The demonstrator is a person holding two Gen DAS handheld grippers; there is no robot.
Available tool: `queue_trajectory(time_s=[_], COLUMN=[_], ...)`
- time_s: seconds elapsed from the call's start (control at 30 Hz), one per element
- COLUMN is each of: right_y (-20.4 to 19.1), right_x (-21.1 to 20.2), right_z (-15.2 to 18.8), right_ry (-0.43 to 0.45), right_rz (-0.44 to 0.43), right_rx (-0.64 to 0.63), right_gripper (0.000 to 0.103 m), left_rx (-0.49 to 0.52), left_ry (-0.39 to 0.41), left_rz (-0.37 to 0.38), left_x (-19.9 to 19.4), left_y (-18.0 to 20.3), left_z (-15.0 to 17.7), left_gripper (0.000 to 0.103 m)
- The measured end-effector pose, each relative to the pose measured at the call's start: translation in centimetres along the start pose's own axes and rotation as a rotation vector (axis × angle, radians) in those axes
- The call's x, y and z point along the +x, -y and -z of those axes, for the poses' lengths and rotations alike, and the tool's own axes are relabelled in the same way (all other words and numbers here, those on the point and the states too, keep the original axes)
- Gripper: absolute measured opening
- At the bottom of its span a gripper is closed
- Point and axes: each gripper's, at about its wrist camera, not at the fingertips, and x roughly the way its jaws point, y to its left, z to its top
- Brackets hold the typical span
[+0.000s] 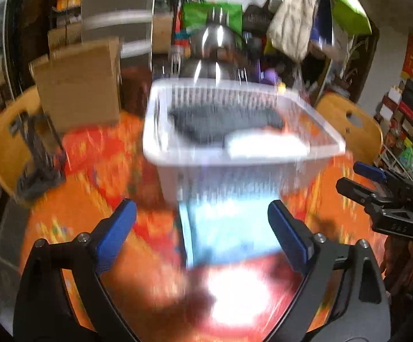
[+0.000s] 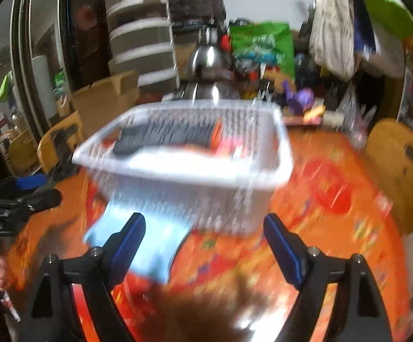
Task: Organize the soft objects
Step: 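Grasp the light blue wrapped pack with the left tool, then lift the blue pack into the white basket and open the left tool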
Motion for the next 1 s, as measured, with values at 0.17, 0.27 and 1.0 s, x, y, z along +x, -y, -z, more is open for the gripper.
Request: queue_trajectory(time_s=[0.17,0.27,1.0], right_y=[-2.1,-3.3,-5.4], right_x=[2.8,4.5,7.8], right_z=[3.7,4.4,4.9], right_ry=[-0.092,-0.138,-0.194], right_rz=[-0.067,-0.094,-0.171], right_rx=[-0.012,-0.046,-0.112], right_gripper=[0.085,0.085,0.037], left_rx=[0.003,-0.009,0.07], left_ry=[-0.127,-0.173,-0.165], left_rz=[0.03,0.037,0.166], left_x=[3.3,5.3,8.5], left_y=[-0.9,-1.5,-0.4], left_z=[6.0,7.6,6.9], left_gripper=[0.092,0.092,0.043])
